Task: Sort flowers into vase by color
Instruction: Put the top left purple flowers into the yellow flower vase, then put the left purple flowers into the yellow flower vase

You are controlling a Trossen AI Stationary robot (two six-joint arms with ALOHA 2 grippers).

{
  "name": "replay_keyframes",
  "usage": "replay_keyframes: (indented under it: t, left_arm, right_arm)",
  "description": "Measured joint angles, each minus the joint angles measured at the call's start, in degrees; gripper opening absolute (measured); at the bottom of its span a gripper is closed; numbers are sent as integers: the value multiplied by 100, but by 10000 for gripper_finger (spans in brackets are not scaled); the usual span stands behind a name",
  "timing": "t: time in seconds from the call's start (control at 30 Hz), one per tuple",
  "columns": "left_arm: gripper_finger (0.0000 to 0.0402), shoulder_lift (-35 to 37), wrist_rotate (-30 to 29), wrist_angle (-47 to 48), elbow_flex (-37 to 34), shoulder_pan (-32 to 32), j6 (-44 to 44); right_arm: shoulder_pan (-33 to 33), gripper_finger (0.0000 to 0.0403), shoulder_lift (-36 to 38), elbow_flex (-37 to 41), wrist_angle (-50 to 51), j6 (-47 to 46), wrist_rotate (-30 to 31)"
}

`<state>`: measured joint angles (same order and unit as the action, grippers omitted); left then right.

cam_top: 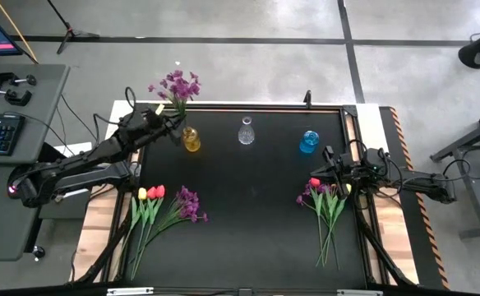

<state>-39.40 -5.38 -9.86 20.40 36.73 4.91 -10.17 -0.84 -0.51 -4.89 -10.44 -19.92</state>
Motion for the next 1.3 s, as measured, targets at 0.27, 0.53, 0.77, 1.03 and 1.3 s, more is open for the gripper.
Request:
replay_keyframes:
  t: [0.27, 0.53, 0.77, 1.03, 1.3]
  left_arm:
    - [71, 4, 67, 152, 0, 0, -48]
    - [165, 7, 603, 152, 0, 0, 103]
    - [194, 250, 1711, 150, 0, 0, 663]
    - [195, 876, 2014, 136, 0, -4, 600]
    - [195, 1586, 2164, -83, 2, -2, 533]
  right_arm:
    - [0, 0, 0, 0, 0, -1, 0]
    - [-1, 0, 0, 0, 0, -2, 0]
    - [0, 0, 0, 0, 0, -2, 0]
    - [-1, 0, 0, 0, 0, 0, 0]
    - [0, 0, 0, 0, 2, 0, 0]
